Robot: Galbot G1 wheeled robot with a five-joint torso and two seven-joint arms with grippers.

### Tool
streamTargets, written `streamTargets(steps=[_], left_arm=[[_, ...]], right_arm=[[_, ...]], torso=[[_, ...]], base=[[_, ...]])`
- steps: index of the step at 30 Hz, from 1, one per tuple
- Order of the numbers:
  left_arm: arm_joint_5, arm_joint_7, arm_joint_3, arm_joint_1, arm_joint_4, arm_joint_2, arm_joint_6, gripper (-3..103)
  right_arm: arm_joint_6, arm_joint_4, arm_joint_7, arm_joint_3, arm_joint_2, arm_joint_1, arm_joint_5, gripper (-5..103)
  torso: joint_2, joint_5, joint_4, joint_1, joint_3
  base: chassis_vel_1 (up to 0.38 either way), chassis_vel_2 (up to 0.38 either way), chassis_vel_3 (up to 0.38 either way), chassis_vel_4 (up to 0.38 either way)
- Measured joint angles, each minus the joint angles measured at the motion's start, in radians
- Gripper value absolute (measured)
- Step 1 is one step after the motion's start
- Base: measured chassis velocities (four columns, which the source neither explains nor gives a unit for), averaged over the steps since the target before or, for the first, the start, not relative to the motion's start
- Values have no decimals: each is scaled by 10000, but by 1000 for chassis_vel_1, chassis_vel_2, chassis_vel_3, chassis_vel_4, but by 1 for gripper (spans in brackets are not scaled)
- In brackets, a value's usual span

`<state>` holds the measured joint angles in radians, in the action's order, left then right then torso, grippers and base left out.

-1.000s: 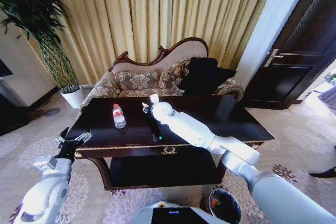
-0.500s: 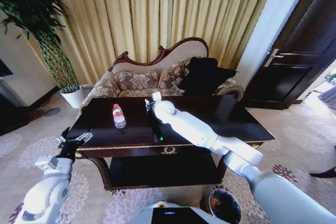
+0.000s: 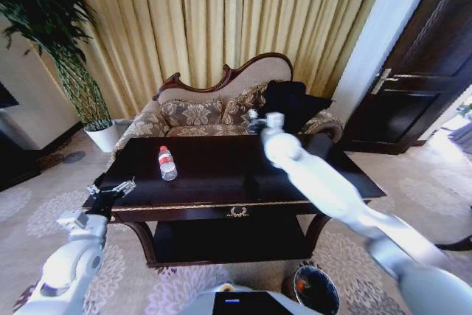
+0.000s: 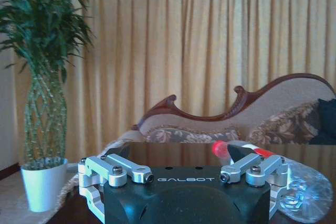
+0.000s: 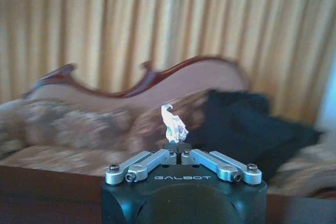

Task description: Move to the front of the table and place the trash on the table into the trash bin.

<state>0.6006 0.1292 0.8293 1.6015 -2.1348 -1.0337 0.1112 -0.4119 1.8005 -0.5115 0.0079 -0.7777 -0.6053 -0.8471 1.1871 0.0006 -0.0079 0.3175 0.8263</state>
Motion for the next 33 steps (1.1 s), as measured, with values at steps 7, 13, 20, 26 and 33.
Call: streamTargets(steps=[7, 13, 20, 26, 33], left_arm=[[-14, 180, -437, -250, 152, 483, 56, 100], [353, 206, -469, -545, 218, 949, 154, 100], [867, -58, -371, -827, 577, 1444, 82, 100], [1055, -575, -326, -825, 712, 1658, -103, 100], [1359, -1258, -321, -993, 855, 1734, -502, 100]], right_arm=[[1618, 804, 298, 2000, 573, -3120, 1534, 0], [1861, 1539, 22, 2935, 80, -4090, 1607, 0], [2341, 1761, 709, 3349, -333, -4887, 1335, 0], [2415, 1731, 1614, 3762, -343, -5254, 1130, 0], [2553, 1847, 2907, 4644, -526, -6127, 1052, 0]], torso=[[0, 1, 11, -1, 0], [0, -4, 14, -1, 1], [1, -8, 12, -1, 0], [0, -5, 11, 0, 2], [-1, -4, 9, 2, 2]], base=[[0, 0, 0, 0], [0, 0, 0, 0], [0, 0, 0, 0], [2, 2, -6, 19], [38, -42, -36, 51]])
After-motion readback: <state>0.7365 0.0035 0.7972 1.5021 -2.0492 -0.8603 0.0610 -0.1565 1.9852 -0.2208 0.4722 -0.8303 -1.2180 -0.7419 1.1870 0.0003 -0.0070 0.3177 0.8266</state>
